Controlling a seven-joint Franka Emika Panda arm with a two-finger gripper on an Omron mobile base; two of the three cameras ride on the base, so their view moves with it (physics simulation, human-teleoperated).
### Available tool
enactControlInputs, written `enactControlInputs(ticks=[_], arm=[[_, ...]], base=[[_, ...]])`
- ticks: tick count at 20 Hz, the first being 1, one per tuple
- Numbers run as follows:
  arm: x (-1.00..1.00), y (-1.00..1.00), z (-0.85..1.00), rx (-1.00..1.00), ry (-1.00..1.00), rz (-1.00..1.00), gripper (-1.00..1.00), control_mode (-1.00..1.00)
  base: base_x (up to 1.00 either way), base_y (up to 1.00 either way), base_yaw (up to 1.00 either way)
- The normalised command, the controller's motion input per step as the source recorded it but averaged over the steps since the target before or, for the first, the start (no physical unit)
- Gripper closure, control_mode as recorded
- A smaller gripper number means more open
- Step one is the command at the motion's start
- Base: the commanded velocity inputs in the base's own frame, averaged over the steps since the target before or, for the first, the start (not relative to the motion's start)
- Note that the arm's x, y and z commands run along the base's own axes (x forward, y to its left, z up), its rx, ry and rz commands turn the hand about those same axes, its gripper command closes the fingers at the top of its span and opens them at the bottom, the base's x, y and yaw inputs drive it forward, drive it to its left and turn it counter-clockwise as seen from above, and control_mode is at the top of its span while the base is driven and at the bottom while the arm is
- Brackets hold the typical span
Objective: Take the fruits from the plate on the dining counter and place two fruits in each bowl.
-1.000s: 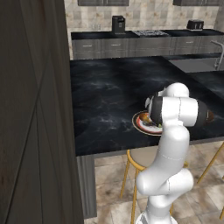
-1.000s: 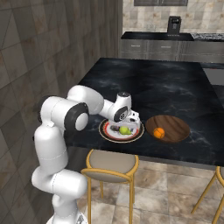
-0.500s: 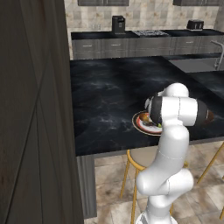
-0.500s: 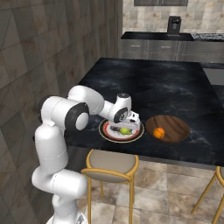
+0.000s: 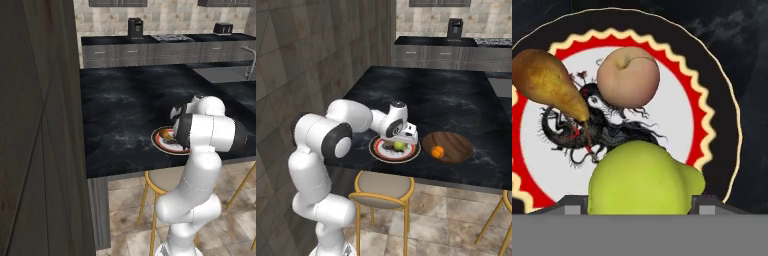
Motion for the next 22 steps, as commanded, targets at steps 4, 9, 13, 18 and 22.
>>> enactControlInputs(ticks=[4, 9, 13, 18, 22], arm=[[-0.25, 0.0, 0.53, 0.0, -0.14, 0.0, 1.0, -1.0], [-0.02, -0.1, 0.29, 0.0, -0.02, -0.03, 1.0, -1.0], [0.0, -0.22, 0.29, 0.0, 0.0, -0.13, 1.0, -1.0], [0.0, -0.25, 0.2, 0.0, 0.0, -0.21, 1.0, -1.0], [0.0, -0.48, 0.08, 0.0, 0.03, -0.29, 1.0, -1.0]], base=[[0.0, 0.0, 0.0], [0.0, 0.0, 0.0], [0.0, 0.0, 0.0], [0.0, 0.0, 0.0], [0.0, 0.0, 0.0]])
